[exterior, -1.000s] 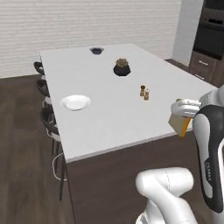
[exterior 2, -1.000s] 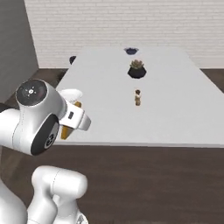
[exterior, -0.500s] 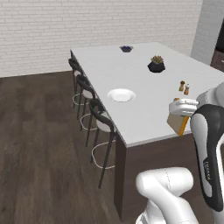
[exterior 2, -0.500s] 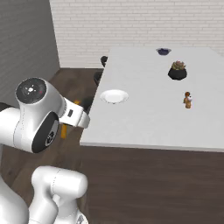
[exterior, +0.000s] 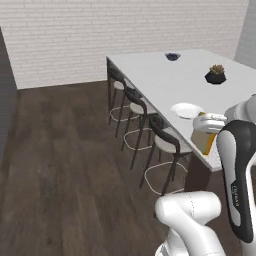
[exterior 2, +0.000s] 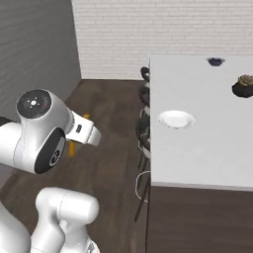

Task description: Start the toaster. Once the lever pops up, take the bread to the plate on the dining counter.

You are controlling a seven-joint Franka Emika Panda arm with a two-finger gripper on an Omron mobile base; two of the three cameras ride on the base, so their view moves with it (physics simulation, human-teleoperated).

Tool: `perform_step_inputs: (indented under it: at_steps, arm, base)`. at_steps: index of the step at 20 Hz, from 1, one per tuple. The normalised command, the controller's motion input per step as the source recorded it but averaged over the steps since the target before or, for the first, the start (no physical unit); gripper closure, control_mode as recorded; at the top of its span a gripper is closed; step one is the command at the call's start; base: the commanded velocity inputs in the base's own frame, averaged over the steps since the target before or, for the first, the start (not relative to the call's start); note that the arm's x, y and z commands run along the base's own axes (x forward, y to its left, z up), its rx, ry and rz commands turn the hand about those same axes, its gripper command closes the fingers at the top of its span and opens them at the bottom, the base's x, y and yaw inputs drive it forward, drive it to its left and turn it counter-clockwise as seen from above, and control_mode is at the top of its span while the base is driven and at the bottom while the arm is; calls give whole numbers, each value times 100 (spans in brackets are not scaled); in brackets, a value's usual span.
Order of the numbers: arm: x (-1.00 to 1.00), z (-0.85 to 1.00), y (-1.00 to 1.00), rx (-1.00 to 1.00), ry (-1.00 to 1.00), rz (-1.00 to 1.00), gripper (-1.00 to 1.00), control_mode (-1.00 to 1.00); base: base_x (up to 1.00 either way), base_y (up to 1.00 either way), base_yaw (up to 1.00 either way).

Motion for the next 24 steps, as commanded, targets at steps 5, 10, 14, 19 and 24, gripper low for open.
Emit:
perform_step_inputs:
  at_steps: [5, 10, 14, 19, 24]
  arm:
    - [0, 0, 0, 0, 0, 0, 100, 100]
    - [0, 0, 0, 0, 0, 0, 100, 100]
    - [0, 0, 0, 0, 0, 0, 100, 100]
    - [0, 0, 0, 0, 0, 0, 100, 100]
    - [0, 0, 0, 0, 0, 0, 100, 100]
  base:
    - [68, 94, -10]
    - [48, 88, -38]
    - [56, 57, -53]
    - [68, 50, -63]
    - [73, 31, -61]
